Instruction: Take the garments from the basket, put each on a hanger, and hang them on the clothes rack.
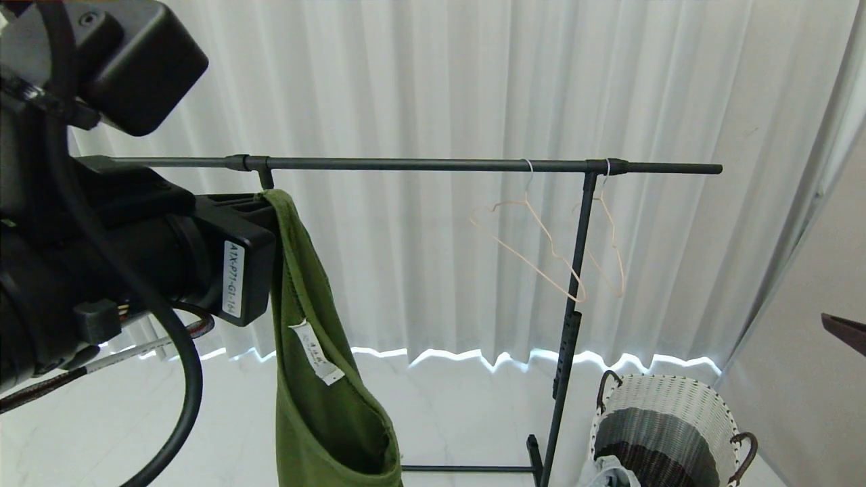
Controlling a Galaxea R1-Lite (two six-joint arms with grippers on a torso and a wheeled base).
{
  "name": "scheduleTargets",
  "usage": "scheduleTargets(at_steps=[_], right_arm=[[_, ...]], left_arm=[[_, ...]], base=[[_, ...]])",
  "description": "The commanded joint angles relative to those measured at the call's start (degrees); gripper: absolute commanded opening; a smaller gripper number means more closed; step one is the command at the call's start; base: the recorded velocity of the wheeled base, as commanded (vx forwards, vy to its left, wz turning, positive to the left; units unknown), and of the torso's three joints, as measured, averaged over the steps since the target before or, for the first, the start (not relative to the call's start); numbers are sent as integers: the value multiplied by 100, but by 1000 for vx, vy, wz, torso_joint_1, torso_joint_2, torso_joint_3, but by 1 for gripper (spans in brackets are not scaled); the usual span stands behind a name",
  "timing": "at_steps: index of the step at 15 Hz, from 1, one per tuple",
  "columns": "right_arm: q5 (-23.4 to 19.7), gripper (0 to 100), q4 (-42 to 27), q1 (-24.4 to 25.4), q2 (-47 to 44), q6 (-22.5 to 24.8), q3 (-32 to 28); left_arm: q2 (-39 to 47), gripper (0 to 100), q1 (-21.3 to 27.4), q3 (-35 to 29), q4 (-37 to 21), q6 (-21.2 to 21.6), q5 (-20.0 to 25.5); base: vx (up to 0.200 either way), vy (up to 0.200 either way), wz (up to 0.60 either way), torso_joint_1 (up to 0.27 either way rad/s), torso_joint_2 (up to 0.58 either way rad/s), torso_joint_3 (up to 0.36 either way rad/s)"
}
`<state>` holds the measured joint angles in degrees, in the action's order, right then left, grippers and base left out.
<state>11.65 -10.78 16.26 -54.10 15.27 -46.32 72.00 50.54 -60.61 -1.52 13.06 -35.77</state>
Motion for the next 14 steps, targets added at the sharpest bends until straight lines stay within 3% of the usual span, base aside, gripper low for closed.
scheduleTargets(at_steps=[1,10,14], right_arm=[[-5,100,5,0,-4,2,-8],[-49,100,-3,-9,-162,-16,9],[-471,100,-12,-9,-347,-95,97]], left_arm=[[-2,0,-71,-3,3,-5,0],[16,0,-80,49,-6,13,0],[42,0,-229,49,-6,22,8]], base=[[200,0,0,61,-105,-66],[200,0,0,11,-11,-7],[200,0,0,1,0,6]])
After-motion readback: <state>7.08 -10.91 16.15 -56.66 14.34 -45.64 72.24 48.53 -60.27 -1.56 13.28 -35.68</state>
